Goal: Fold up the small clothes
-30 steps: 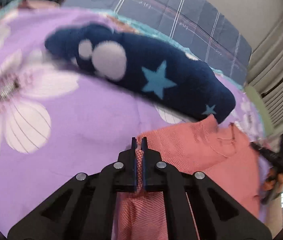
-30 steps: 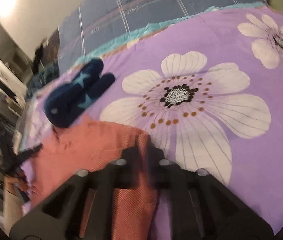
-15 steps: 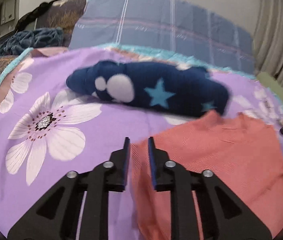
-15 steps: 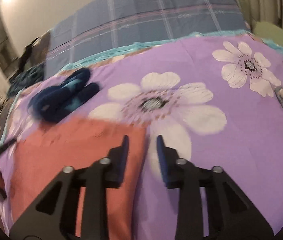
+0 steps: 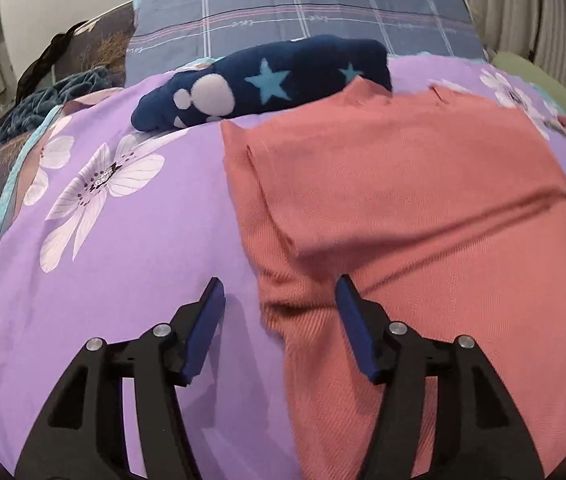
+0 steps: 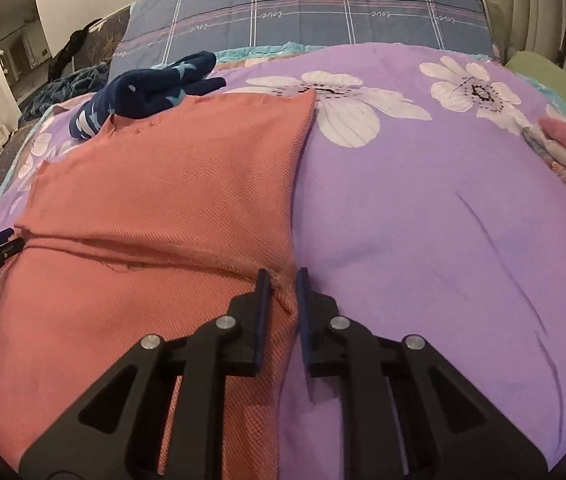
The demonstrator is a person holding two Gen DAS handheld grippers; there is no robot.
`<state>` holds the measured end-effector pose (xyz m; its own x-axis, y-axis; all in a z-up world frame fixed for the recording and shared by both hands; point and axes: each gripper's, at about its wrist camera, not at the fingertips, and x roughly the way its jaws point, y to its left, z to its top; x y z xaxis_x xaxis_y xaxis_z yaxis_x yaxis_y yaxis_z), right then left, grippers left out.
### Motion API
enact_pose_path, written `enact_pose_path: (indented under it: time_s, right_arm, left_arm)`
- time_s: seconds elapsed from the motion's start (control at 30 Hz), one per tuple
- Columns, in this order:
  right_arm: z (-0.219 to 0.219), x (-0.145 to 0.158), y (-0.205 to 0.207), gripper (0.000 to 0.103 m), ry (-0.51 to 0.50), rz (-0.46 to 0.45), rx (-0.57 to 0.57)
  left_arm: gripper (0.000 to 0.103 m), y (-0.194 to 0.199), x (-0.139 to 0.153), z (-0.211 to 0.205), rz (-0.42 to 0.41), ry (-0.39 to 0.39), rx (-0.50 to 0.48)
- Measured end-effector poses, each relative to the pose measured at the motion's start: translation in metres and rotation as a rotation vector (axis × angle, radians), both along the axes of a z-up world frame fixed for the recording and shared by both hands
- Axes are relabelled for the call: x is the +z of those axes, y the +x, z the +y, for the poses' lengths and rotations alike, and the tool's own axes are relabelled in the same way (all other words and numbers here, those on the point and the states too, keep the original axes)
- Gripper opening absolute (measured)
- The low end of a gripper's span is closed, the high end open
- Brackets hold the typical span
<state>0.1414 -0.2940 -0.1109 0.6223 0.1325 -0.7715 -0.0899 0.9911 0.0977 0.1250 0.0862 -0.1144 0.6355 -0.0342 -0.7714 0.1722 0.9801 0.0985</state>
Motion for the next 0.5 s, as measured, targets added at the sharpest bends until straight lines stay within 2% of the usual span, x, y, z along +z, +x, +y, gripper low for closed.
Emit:
enact_pose_path:
  time_s: [0.1, 0.17, 0.2, 0.23, 0.27, 0.33, 0.43, 0.5]
  right_arm:
    - [-0.014, 0.002, -0.013, 0.012, 0.069, 0.014, -0.031]
    - [-0.022, 0.007, -0.029, 0.016, 0.112, 0.018, -0.036]
    - [-0.024, 0.008, -0.038, 0.018, 0.128, 0.018, -0.022]
    - [-0.025, 0.01, -0.05, 0.022, 0.141, 0.02, 0.009]
    - [-0.026, 0.009, -0.061, 0.027, 0.16, 0.025, 0.039]
    - [-0.029, 0.006, -0.083, 0.03, 0.218, 0.038, 0.086]
    - [-0.034, 0.002, -0.112, 0.03, 0.272, 0.066, 0.107]
    - [-0.039, 0.0, -0.131, 0.03, 0.307, 0.086, 0.108]
  left_arm:
    - [0.061, -0.013, 0.001, 0.015, 0.014, -0.04, 0.041]
    - [0.06, -0.032, 0.004, 0.027, 0.033, -0.176, 0.051]
    - [0.06, -0.049, 0.005, 0.031, 0.044, -0.274, 0.009]
    - [0.06, -0.061, 0.005, 0.03, 0.048, -0.316, -0.028]
    - [0.061, -0.074, 0.003, 0.029, 0.051, -0.334, -0.057]
    - [0.061, -0.098, -0.001, 0.029, 0.061, -0.34, -0.084]
    - [0.061, -0.122, 0.0, 0.032, 0.095, -0.424, -0.109]
    - [0.061, -0.137, -0.003, 0.028, 0.11, -0.437, -0.133]
